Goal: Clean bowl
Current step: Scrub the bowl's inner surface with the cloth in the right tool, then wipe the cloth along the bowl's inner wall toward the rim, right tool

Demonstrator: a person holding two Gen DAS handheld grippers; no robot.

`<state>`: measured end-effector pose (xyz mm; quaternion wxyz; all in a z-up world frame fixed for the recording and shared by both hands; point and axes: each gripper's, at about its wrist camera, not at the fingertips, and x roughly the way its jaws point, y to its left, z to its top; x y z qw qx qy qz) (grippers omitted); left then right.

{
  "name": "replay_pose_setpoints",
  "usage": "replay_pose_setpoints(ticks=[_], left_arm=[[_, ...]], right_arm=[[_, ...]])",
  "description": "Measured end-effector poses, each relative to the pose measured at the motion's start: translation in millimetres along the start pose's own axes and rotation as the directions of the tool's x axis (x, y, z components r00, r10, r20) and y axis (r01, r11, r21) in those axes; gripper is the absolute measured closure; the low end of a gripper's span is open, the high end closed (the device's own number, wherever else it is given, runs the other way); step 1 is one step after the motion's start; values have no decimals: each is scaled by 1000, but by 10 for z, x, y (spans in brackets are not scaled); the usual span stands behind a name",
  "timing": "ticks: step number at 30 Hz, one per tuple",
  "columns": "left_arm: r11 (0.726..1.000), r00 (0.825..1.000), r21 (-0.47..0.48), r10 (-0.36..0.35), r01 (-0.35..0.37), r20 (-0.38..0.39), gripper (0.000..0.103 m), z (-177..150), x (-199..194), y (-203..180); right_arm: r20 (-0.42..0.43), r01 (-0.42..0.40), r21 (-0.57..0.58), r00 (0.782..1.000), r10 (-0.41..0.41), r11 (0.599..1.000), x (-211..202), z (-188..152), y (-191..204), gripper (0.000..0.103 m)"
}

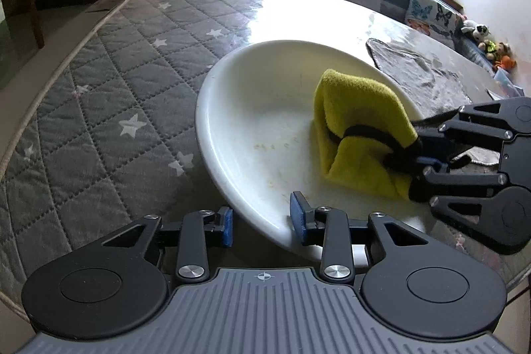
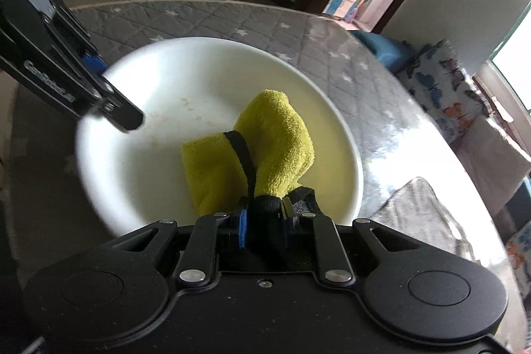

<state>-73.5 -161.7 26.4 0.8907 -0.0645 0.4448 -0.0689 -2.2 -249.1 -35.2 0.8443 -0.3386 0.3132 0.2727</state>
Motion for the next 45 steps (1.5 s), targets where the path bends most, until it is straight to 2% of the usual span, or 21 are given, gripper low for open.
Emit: replay_pose_setpoints(ticks=[11, 18, 34, 45], left_arm=[[996, 1000, 88, 6, -5, -16, 69, 89, 66, -6], [990, 1000, 138, 7, -4, -17, 68, 153, 108, 13], [970, 998, 238, -39, 49, -47, 65, 297, 199, 106], [959, 997, 278, -42, 57, -58, 65, 366, 246, 125]], right_arm=[[33, 131, -39, 991, -129, 991, 160, -40, -62, 84], [53, 166, -41, 985, -164, 985, 262, -9, -109, 84], [79, 175, -18, 982, -173, 984, 517, 154, -242, 83], [104, 164, -27, 982, -160, 986, 586, 258, -239, 83]])
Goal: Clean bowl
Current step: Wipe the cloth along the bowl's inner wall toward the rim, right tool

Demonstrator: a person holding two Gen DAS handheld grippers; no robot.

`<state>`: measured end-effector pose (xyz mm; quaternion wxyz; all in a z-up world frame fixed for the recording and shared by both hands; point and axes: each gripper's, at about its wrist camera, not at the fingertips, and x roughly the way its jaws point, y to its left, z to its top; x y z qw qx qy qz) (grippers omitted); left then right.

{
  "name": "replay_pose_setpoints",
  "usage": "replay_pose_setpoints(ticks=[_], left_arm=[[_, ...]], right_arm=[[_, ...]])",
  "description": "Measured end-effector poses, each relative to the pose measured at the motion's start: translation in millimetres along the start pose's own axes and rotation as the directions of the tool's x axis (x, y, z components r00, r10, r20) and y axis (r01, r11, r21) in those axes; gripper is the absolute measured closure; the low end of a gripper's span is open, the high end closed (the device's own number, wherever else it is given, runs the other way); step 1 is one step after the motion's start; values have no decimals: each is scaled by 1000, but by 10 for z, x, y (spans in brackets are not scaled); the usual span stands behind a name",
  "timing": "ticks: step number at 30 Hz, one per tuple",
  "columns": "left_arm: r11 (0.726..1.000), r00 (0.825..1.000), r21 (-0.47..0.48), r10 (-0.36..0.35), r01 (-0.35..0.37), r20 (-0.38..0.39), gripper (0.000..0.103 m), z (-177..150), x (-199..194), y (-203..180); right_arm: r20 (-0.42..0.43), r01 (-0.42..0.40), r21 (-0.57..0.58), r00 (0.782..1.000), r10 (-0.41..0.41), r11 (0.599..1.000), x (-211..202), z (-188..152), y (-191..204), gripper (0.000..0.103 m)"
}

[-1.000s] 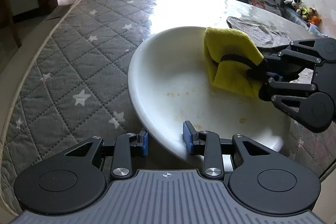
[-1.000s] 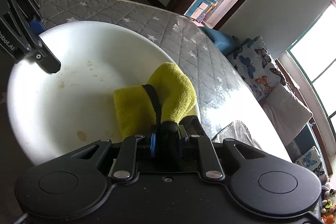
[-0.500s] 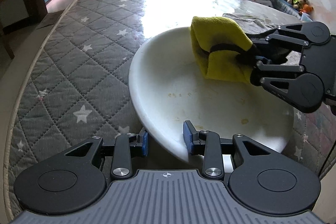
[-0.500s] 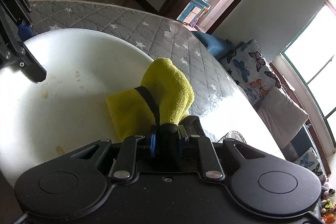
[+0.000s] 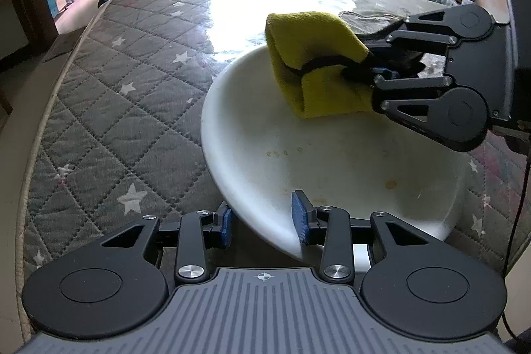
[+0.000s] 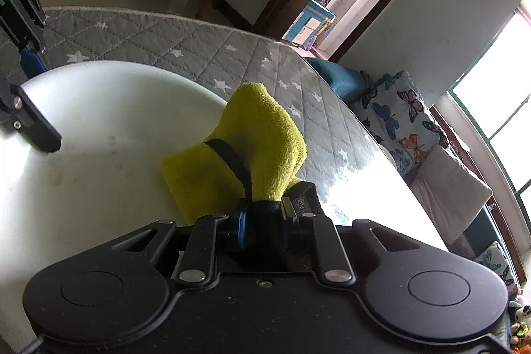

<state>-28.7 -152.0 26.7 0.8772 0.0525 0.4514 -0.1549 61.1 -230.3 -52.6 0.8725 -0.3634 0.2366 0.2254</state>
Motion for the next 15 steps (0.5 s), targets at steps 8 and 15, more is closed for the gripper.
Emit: replay_pose_setpoints(ticks=[8, 15], left_arm=[[1000, 1000, 7, 1, -1, 3, 64, 3, 13, 12], [1000, 1000, 8, 2, -2, 9, 64, -3, 20, 10]], right_arm=[[11, -11, 2, 1000, 11, 1000, 58, 64, -7, 83], [-14, -10, 2, 1000, 10, 1000, -10, -6, -38, 84]])
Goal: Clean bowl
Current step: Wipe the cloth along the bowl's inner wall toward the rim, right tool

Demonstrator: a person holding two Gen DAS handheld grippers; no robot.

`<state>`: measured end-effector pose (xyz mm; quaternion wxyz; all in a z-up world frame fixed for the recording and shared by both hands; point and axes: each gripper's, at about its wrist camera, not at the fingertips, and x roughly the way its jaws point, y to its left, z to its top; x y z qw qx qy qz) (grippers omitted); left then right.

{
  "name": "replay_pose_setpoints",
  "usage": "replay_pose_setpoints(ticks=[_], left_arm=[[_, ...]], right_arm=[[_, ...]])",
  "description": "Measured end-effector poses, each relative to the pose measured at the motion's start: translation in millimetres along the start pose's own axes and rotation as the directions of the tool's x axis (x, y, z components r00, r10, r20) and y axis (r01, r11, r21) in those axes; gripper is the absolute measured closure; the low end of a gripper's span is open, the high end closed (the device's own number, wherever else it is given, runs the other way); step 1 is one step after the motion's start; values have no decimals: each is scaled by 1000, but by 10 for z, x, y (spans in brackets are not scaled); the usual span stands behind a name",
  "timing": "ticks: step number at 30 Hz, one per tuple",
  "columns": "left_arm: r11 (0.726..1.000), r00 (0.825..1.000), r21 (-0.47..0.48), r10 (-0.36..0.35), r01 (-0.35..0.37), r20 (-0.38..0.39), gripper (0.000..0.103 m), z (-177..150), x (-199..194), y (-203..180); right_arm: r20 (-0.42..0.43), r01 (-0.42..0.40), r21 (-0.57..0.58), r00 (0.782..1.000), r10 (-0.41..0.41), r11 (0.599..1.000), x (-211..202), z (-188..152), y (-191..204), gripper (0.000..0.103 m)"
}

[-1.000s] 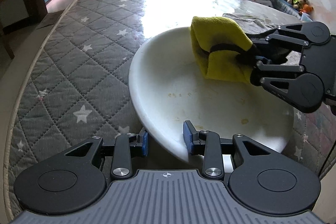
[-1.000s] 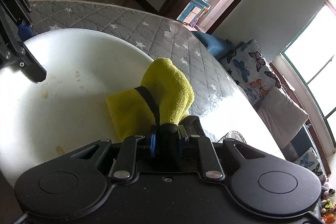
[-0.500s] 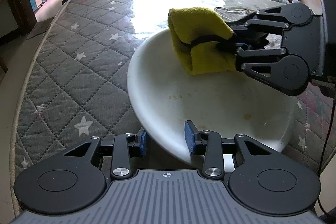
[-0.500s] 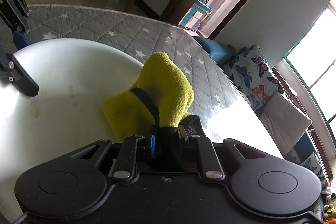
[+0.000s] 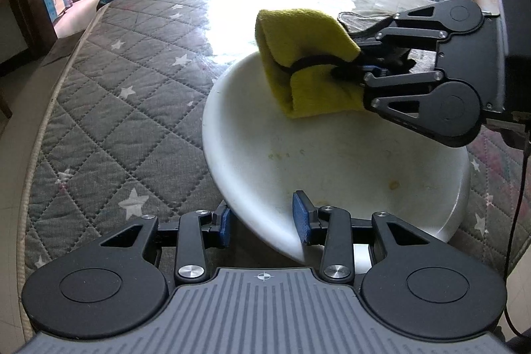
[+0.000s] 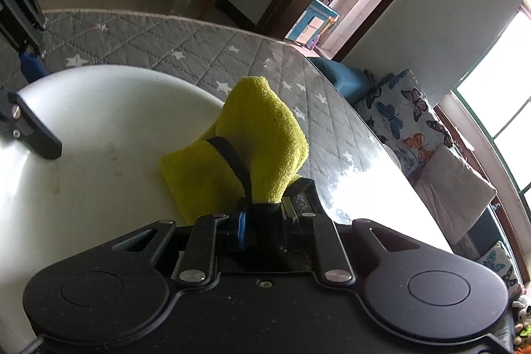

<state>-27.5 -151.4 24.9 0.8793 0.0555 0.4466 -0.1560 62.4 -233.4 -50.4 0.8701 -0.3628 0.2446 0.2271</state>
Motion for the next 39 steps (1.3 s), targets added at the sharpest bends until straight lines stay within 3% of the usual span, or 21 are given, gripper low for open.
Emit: replay_pose_setpoints(ticks=[14, 39], left_arm=[[1000, 1000, 6, -1, 1, -5, 63, 13, -1, 3], [1000, 1000, 27, -6, 6, -14, 62, 28, 21, 15]], right_arm=[[-17, 18, 36, 1000, -17, 999, -226, -184, -18, 84], [41, -36, 16, 999, 35, 999, 156, 175, 3, 83]])
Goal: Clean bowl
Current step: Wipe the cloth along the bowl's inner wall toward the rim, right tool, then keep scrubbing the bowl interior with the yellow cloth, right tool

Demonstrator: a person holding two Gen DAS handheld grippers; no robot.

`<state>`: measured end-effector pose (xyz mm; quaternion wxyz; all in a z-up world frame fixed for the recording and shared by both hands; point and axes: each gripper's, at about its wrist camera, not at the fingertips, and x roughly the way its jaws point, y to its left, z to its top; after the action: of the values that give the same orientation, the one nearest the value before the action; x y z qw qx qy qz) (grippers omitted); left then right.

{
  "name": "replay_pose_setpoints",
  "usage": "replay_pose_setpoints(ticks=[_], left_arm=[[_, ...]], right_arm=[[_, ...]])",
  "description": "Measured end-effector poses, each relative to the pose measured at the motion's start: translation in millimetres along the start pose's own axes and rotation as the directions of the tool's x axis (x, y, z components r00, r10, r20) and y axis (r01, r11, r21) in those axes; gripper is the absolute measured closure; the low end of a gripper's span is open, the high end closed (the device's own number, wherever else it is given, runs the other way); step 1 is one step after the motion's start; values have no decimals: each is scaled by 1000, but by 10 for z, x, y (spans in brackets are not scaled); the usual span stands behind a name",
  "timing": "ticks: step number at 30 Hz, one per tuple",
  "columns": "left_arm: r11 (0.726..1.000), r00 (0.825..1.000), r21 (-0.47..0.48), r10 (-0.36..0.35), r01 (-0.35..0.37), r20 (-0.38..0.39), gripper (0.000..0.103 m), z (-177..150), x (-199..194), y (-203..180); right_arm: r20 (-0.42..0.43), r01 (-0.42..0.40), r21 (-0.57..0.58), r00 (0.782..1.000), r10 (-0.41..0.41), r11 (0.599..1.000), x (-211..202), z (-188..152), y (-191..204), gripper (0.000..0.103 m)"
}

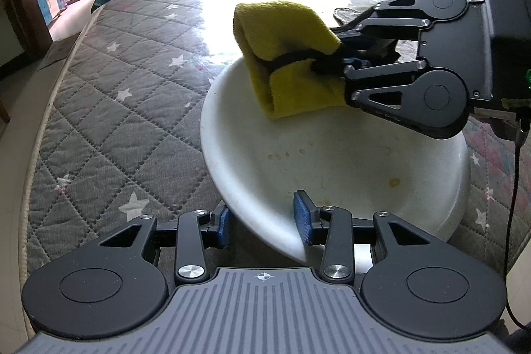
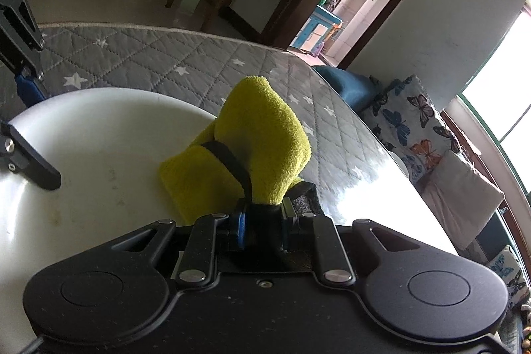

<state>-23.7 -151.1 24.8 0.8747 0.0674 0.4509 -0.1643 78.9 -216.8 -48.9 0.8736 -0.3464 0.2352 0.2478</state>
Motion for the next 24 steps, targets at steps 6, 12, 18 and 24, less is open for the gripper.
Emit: replay_pose_setpoints(ticks=[6, 12, 18, 24], left_arm=[[1000, 1000, 3, 3, -3, -1, 61, 1, 5, -7], [1000, 1000, 3, 2, -2, -2, 61, -5, -7, -17], [1000, 1000, 1, 1, -1, 2, 61, -10, -9, -16], [1000, 1000, 1, 4, -4, 3, 60, -8, -2, -15]], right_arm=[[9, -22, -9, 1000, 23, 1000, 43, 74, 55, 83], [-3, -44, -2, 999, 44, 999, 68, 90, 66, 83], [-32, -59, 31, 998, 60, 998, 30, 17, 32, 83], [-55, -63, 53, 996, 66, 997, -69, -86, 40, 83]])
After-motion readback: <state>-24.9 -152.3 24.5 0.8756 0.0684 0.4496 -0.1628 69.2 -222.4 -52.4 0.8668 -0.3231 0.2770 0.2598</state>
